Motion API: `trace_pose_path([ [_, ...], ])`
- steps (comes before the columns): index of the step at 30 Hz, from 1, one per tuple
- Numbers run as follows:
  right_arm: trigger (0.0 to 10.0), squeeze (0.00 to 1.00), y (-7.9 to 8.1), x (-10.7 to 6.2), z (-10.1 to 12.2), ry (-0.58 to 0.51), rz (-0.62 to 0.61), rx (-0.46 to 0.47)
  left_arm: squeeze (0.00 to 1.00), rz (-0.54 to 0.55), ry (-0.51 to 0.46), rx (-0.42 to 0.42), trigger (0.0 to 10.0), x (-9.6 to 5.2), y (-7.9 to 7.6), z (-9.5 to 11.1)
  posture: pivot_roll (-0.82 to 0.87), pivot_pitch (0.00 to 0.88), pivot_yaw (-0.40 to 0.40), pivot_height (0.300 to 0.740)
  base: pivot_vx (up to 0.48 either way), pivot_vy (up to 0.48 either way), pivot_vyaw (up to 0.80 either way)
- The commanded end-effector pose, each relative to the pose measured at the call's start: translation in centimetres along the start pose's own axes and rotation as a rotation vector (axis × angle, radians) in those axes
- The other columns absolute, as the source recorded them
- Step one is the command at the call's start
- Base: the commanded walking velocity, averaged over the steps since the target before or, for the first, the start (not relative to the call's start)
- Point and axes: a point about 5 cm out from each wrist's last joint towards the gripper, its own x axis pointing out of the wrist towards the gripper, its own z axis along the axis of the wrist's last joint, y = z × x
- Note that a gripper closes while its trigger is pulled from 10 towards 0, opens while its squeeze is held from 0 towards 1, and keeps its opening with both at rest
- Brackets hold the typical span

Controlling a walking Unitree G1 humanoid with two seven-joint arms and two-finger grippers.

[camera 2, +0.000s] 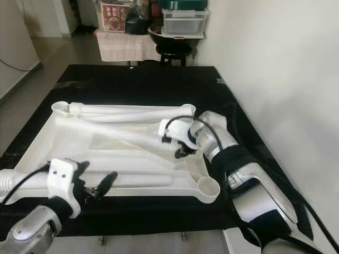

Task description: Building children table

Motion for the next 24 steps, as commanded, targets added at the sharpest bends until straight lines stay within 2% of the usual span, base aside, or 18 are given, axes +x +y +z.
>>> trace_pose_path([
  [1, 0.0, 0.0, -0.5, -1.1, 0.8, -0.101, -0.005, 0.056, 0.0, 0.0, -0.036, -0.046, 10.0, 0.3, 0.1, 0.8, -0.14, 0.0, -0.038, 0.74, 0.0, 0.0, 0.0],
  [3, 0.0, 0.0, -0.6, -1.5, 1.5, -0.221, -0.011, 0.123, 0.0, 0.0, -0.115, -0.109, 10.0, 1.0, 0.4, 2.4, -0.14, 0.0, -0.033, 0.74, 0.0, 0.0, 0.0],
  [5, 0.0, 0.0, -0.5, -1.5, 2.0, -0.286, -0.015, 0.134, 0.0, 0.002, -0.158, -0.141, 10.0, 1.3, 0.6, 3.3, -0.14, 0.0, -0.033, 0.74, 0.0, 0.0, 0.0],
  [6, 0.0, 0.0, -0.2, -1.5, 2.6, -0.345, -0.016, 0.132, 1.0, 0.003, -0.216, -0.199, 10.0, 1.6, 0.9, 4.2, -0.14, 0.0, -0.028, 0.74, 0.0, 0.0, 0.0],
  [8, 0.0, 0.0, 0.4, -1.4, 3.6, -0.423, -0.016, 0.127, 1.0, -0.001, -0.292, -0.281, 10.0, 2.0, 1.5, 5.5, -0.15, 0.0, -0.024, 0.74, 0.0, 0.0, 0.0],
  [12, 0.0, 0.0, 1.7, -1.0, 4.7, -0.479, 0.005, 0.104, 1.0, 0.011, -0.371, -0.36, 10.0, 2.9, 2.3, 7.2, -0.14, 0.0, -0.02, 0.74, 0.0, 0.0, 0.0],
  [13, 0.0, 0.0, 1.7, -1.0, 4.7, -0.479, 0.005, 0.104, 1.0, 0.011, -0.371, -0.36, 10.0, 2.9, 2.3, 7.2, -0.14, 0.0, -0.02, 0.74, 0.0, 0.0, 0.0],
  [15, 0.0, 0.0, 2.7, -0.9, 5.5, -0.505, 0.037, 0.073, 1.0, 0.013, -0.4, -0.385, 10.0, 3.5, 2.9, 8.1, -0.15, 0.0, -0.013, 0.74, 0.0, 0.0, 0.0],
  [16, 0.0, 0.0, 3.3, -1.1, 6.0, -0.525, 0.063, 0.051, 1.0, 0.014, -0.41, -0.368, 10.0, 3.9, 3.2, 8.6, -0.14, 0.0, -0.012, 0.74, 0.0, 0.0, 0.0],
  [19, 0.0, 0.0, 3.7, -1.2, 6.3, -0.539, 0.081, 0.035, 1.0, 0.015, -0.418, -0.355, 10.0, 4.2, 3.5, 9.0, -0.14, 0.0, -0.012, 0.74, 0.0, 0.0, 0.0],
  [20, 0.0, 0.0, 4.0, -1.4, 6.5, -0.552, 0.097, 0.024, 0.0, 0.027, -0.429, -0.327, 10.0, 4.5, 3.8, 9.5, -0.14, 0.0, -0.012, 0.74, 0.0, 0.0, 0.0],
  [22, 0.0, 0.0, 4.5, -1.7, 7.0, -0.58, 0.123, 0.001, 0.0, 0.035, -0.464, -0.302, 10.0, 5.2, 4.3, 10.8, -0.15, 0.0, -0.005, 0.74, 0.0, 0.0, 0.0],
  [24, 0.0, 0.0, 4.5, -1.7, 7.0, -0.58, 0.123, 0.001, 0.0, 0.035, -0.464, -0.302, 10.0, 5.2, 4.3, 10.8, -0.15, 0.0, -0.005, 0.74, 0.0, 0.0, 0.0],
])
